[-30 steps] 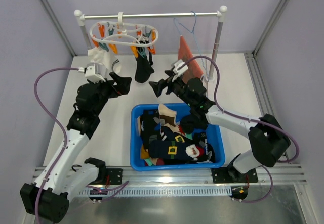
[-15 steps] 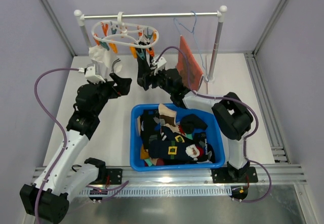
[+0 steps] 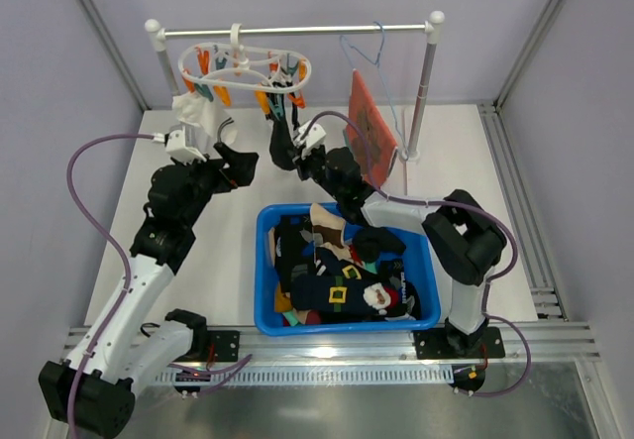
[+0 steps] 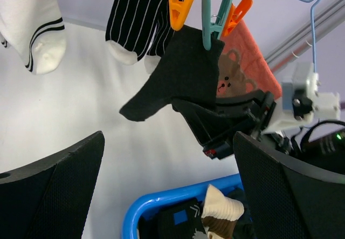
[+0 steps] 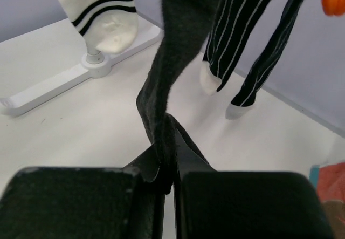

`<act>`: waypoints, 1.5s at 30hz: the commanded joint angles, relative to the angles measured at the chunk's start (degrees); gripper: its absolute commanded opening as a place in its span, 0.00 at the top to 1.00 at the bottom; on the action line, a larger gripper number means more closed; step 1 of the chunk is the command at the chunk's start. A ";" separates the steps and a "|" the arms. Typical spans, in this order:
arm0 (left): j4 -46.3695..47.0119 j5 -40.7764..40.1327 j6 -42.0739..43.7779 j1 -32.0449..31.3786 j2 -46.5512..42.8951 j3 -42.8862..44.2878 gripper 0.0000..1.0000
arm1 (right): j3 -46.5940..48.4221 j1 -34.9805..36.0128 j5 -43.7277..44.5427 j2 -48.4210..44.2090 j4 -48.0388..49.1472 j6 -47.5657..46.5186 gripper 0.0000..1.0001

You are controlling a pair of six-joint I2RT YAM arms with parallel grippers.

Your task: Remove the socks clipped to the hanger

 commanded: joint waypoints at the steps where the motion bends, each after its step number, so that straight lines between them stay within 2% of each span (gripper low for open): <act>1: 0.89 -1.29 -0.84 -0.93 -1.34 0.89 0.01 | -2.29 3.20 3.36 -6.16 6.38 -6.35 0.96; 8: 0.89 -1.30 -2.77 -3.39 -0.21 5.81 0.00 | -4.75 8.56 8.11 -9.94 5.07 -11.97 0.96; 12: 0.36 1.08 -3.74 -3.48 6.36 12.82 0.01 | -6.16 10.94 10.04 -11.52 4.63 -13.29 0.96; 19: -5.34 -0.94 -3.04 -3.48 16.75 24.69 0.00 | -7.83 12.70 10.83 -13.10 4.45 -13.73 0.96; 23: -5.79 -3.91 -2.51 -3.66 21.23 26.29 0.01 | -8.01 13.23 10.92 -12.93 4.19 -14.00 0.96; 30: -6.32 -9.03 -1.10 -5.06 21.07 25.77 0.00 | -7.39 13.40 10.31 -11.18 4.71 -13.82 0.96; 39: -7.20 -7.54 -1.72 -5.06 23.35 28.75 0.03 | -8.01 13.93 10.31 -11.52 4.89 -13.73 0.96; 45: -7.55 -6.92 -1.90 -5.06 25.90 30.51 0.11 | -8.36 14.19 10.05 -11.88 4.45 -13.82 0.96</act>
